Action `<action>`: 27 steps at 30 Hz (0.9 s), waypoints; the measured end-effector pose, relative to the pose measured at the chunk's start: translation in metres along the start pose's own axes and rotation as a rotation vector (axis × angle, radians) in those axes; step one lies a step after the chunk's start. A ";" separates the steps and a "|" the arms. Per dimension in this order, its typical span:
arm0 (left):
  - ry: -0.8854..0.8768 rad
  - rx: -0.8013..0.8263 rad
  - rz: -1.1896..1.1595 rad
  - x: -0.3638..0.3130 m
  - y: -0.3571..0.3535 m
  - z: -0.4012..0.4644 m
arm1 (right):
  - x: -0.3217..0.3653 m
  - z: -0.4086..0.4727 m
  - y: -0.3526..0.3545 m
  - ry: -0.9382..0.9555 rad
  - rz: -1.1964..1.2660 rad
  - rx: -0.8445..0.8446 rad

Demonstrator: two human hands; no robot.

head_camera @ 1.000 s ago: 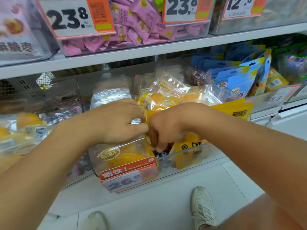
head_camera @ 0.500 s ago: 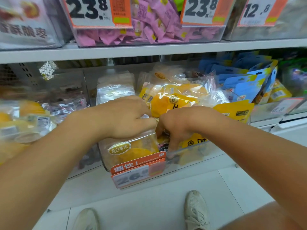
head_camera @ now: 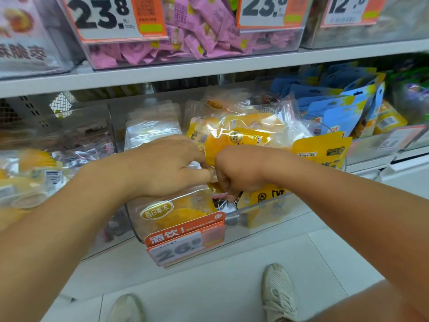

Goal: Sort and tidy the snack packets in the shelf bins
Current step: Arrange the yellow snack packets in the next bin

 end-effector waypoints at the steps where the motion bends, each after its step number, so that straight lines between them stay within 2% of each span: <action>1: 0.006 -0.015 0.007 0.000 0.001 0.002 | -0.003 -0.002 0.003 -0.010 0.037 -0.051; 6: 0.033 0.057 -0.003 -0.010 0.005 -0.002 | -0.021 -0.016 0.011 -0.097 0.246 -0.241; 11: 0.098 0.061 -0.152 -0.006 0.001 -0.002 | -0.046 -0.035 0.026 -0.256 0.989 -0.448; 13: 0.160 -0.029 -0.385 -0.004 0.006 -0.003 | -0.046 -0.037 0.027 -0.249 1.165 -0.485; 15: 0.229 -0.214 -0.626 0.006 0.017 -0.003 | -0.047 -0.035 0.028 -0.212 1.310 -0.538; 18: 0.321 -0.419 -0.777 0.023 0.024 -0.007 | -0.041 -0.031 0.033 -0.120 1.441 -0.609; 21: 0.374 -0.465 -0.694 0.032 0.022 -0.009 | -0.037 -0.031 0.034 -0.191 1.338 -0.545; 23: 0.335 -0.515 -0.567 0.024 0.029 -0.014 | -0.032 -0.031 0.022 -0.267 1.050 -0.274; 25: 0.297 -0.569 -0.486 0.015 0.036 -0.019 | -0.013 -0.027 0.008 -0.187 0.744 0.023; 27: 0.246 -0.574 -0.434 0.010 0.038 -0.021 | 0.003 -0.020 0.000 -0.087 0.351 0.151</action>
Point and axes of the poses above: each hand's wrist, its own z-axis towards the middle knuckle, its own y-axis out of the back of the hand, x = y × z, the point moved 6 cm from there along z, towards the middle knuckle, and after that the axes turned 1 degree about -x, right-handed, at the moved point
